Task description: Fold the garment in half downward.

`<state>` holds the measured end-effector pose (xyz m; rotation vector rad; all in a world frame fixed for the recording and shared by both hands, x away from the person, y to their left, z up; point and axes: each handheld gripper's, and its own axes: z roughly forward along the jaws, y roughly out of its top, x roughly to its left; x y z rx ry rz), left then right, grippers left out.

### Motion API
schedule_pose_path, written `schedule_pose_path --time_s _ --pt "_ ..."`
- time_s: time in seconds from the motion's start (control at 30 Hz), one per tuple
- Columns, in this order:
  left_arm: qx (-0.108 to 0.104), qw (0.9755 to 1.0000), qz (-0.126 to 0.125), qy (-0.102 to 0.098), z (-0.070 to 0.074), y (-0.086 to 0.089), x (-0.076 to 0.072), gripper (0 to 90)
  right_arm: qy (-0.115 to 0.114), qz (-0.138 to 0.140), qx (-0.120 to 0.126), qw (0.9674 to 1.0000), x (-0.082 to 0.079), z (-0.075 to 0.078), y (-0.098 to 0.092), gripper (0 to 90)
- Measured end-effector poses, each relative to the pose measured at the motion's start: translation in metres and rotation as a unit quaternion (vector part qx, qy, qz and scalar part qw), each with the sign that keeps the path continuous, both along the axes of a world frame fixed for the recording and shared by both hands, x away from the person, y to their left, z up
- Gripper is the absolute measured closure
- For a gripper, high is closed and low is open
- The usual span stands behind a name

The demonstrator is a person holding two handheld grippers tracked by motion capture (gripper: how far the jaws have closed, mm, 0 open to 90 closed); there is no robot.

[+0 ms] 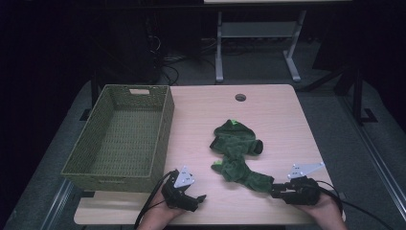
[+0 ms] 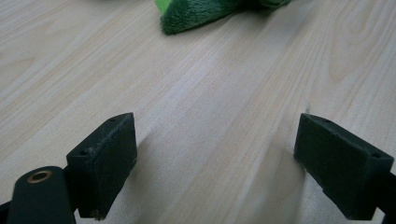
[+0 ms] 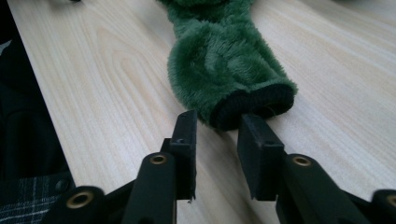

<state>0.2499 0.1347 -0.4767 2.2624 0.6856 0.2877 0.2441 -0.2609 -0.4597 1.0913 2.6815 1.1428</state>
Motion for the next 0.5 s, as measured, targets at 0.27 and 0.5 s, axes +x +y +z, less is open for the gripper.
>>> schedule_pose_path --time_s 0.27,0.5 --pt "0.000 1.0000 0.000 -0.001 0.000 0.000 0.000 12.6 -0.010 0.008 0.000 0.9999 0.002 0.000 -0.003 86.0" --pt "0.000 1.0000 0.000 0.000 0.000 0.000 0.000 12.6 -0.031 0.011 0.007 0.9994 0.003 0.010 -0.009 86.3"
